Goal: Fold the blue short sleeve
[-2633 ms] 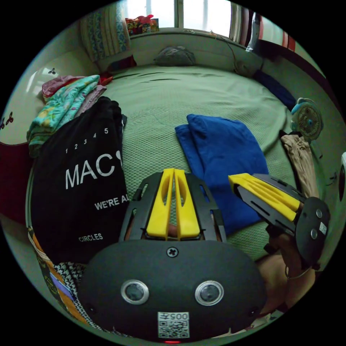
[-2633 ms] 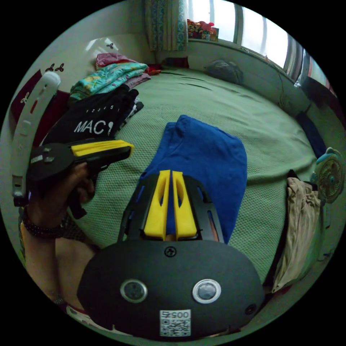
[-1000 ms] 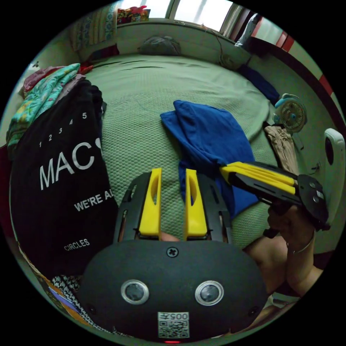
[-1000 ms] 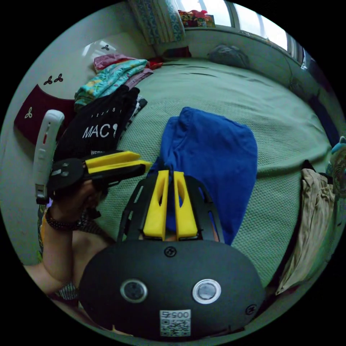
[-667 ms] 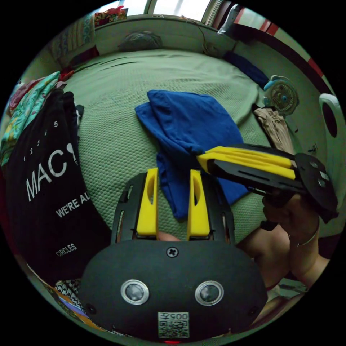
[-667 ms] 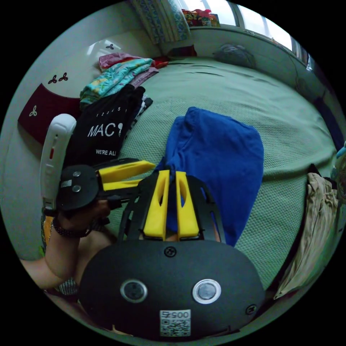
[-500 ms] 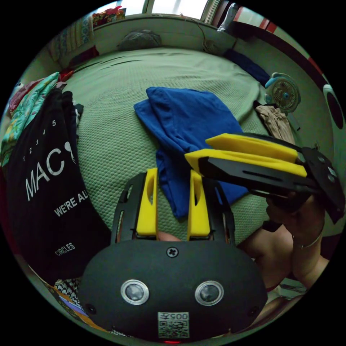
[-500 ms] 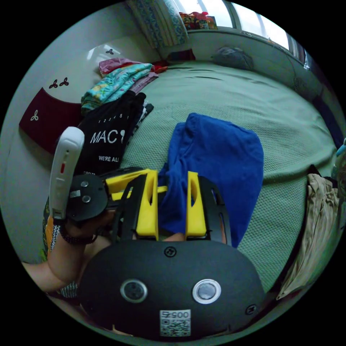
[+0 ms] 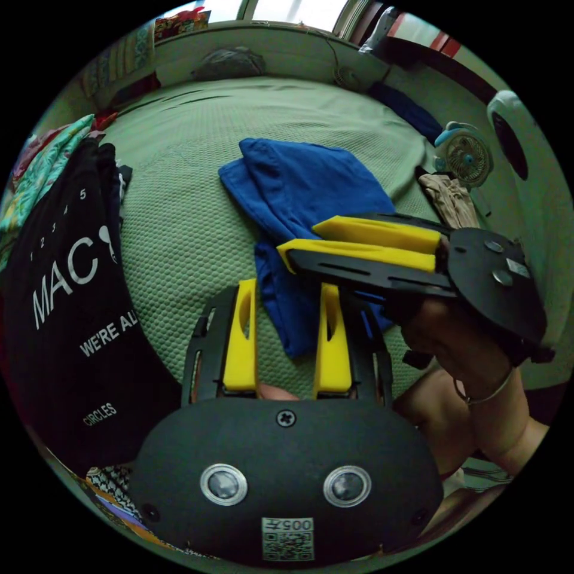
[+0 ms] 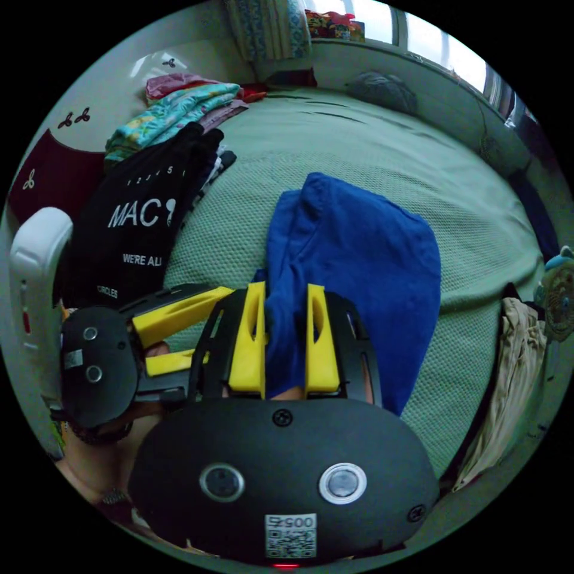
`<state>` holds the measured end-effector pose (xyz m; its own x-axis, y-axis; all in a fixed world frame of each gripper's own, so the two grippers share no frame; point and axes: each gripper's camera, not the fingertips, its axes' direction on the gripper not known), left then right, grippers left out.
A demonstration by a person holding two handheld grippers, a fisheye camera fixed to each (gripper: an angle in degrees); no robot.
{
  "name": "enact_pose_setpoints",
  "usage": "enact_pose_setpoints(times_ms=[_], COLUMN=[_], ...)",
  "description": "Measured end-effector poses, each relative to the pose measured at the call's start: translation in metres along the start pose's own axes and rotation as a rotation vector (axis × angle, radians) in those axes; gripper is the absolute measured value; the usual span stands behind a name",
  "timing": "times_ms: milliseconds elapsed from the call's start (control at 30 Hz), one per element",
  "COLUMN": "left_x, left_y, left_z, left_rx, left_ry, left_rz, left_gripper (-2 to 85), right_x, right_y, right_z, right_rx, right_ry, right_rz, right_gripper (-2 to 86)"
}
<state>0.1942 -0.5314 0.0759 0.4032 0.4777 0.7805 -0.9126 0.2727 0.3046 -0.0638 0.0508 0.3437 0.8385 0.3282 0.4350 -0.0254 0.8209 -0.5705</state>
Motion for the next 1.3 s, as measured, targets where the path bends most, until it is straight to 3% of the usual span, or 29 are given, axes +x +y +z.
enact_pose_setpoints(times_ms=[633, 1300], left_x=[0.016, 0.078], left_y=[-0.021, -0.06], left_z=[-0.015, -0.025], left_rx=[0.121, 0.021], left_ry=[0.018, -0.148], left_rz=[-0.039, -0.018], left_gripper=[13.8, 5.7], right_x=[0.103, 0.266], right_y=[0.028, 0.094], right_z=[-0.047, -0.09], right_rx=[0.103, 0.135], right_ry=[-0.106, 0.078], right_rz=[0.132, 0.338], right_gripper=[2.2, -0.8])
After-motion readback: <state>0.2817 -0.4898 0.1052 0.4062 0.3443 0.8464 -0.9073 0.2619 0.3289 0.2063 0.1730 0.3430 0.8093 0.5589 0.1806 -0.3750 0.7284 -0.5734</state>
